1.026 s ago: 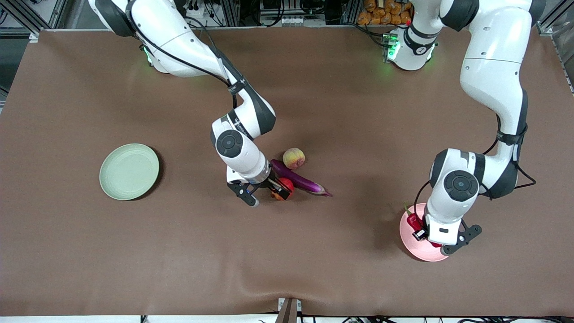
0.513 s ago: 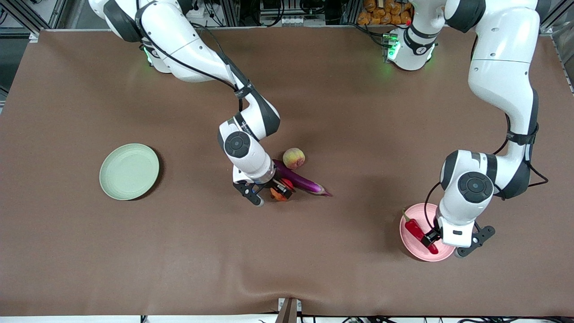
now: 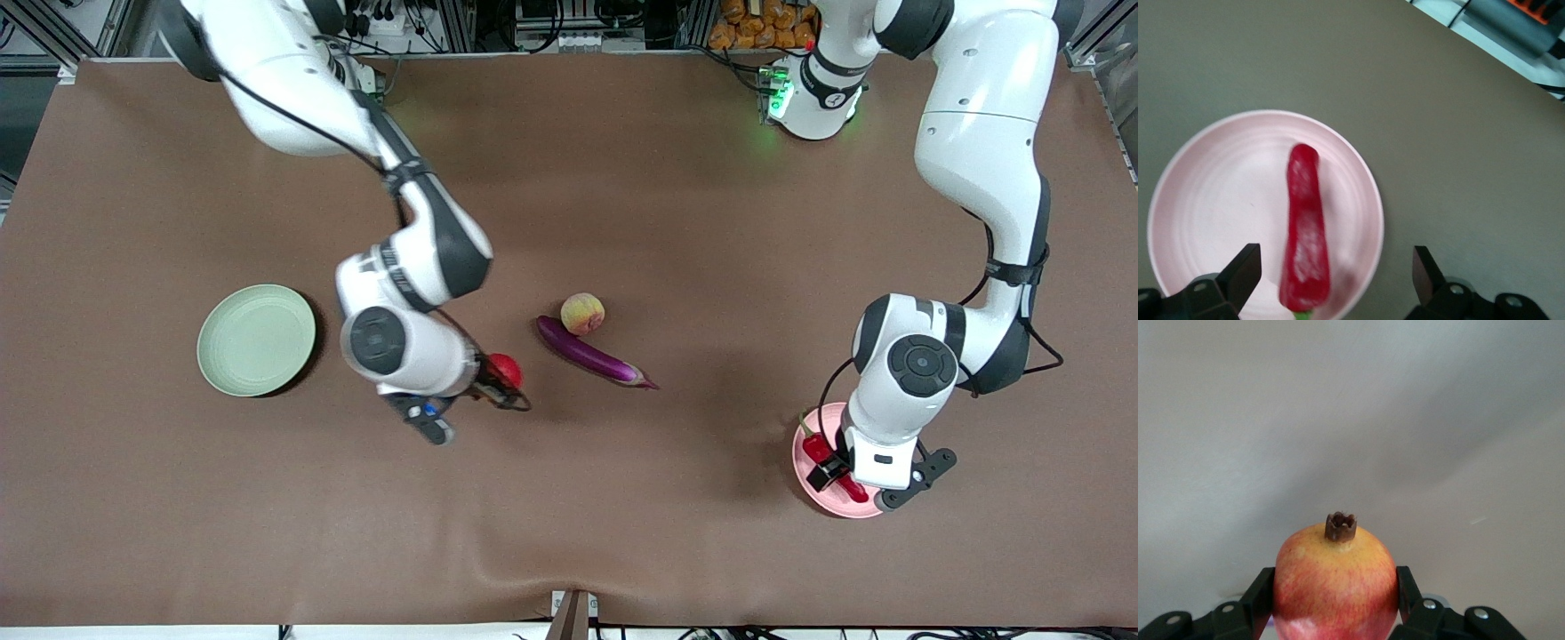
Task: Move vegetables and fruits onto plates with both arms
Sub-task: 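Release the pepper on the pink plate while the right gripper lifts the pomegranate, then grasp the purple eggplant with the left gripper while the right gripper lowers the pomegranate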
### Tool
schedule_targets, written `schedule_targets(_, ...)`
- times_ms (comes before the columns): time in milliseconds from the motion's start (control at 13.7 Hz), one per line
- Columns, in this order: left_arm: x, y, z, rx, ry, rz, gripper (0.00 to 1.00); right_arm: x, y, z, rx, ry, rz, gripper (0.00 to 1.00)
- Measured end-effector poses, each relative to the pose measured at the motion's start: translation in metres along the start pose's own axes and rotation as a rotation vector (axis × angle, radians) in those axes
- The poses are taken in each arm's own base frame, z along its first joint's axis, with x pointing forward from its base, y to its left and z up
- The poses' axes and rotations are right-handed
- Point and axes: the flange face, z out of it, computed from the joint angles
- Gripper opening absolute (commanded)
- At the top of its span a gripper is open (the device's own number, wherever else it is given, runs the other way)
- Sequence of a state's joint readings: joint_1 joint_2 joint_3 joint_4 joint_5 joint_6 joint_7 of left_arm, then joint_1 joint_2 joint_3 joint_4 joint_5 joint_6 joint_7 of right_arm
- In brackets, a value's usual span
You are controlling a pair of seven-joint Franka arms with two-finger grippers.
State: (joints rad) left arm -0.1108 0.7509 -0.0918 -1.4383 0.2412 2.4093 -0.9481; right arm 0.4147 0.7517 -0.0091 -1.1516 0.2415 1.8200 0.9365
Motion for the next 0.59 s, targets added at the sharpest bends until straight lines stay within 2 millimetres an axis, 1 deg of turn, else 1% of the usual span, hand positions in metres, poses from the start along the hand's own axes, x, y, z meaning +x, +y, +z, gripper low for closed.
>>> schedule_targets(73,-0.004,0.006,-0.005,-0.025,-0.021,-0.043,1.00,0.024,0.027,-0.023,-0.019,-0.024,-0.076,0.00)
schedule_targets(147,-0.011,0.015,-0.011,-0.043,-0.036,-0.089,1.00,0.047,0.056,-0.042,-0.035,-0.051,-0.146,0.00)
schedule_targets(220,-0.021,0.026,-0.016,-0.060,-0.052,-0.137,1.00,0.070,0.085,-0.057,-0.042,-0.073,-0.205,0.00)
schedule_targets(293,-0.038,0.042,-0.022,-0.078,-0.072,-0.182,1.00,0.091,0.116,-0.065,-0.048,-0.091,-0.260,0.00)
schedule_targets(366,-0.059,0.060,-0.027,-0.092,-0.093,-0.217,1.00,0.108,0.145,-0.066,-0.067,-0.101,-0.308,0.00)
schedule_targets(440,-0.084,0.079,-0.032,-0.103,-0.115,-0.246,1.00,0.120,0.174,-0.060,-0.112,-0.102,-0.354,0.00)
schedule_targets(513,-0.112,0.099,-0.038,-0.110,-0.133,-0.278,1.00,0.127,0.197,-0.049,-0.156,-0.092,-0.396,0.00)
schedule_targets(586,-0.142,0.118,-0.043,-0.111,-0.149,-0.316,1.00,0.128,0.215,-0.035,-0.177,-0.076,-0.430,0.00)
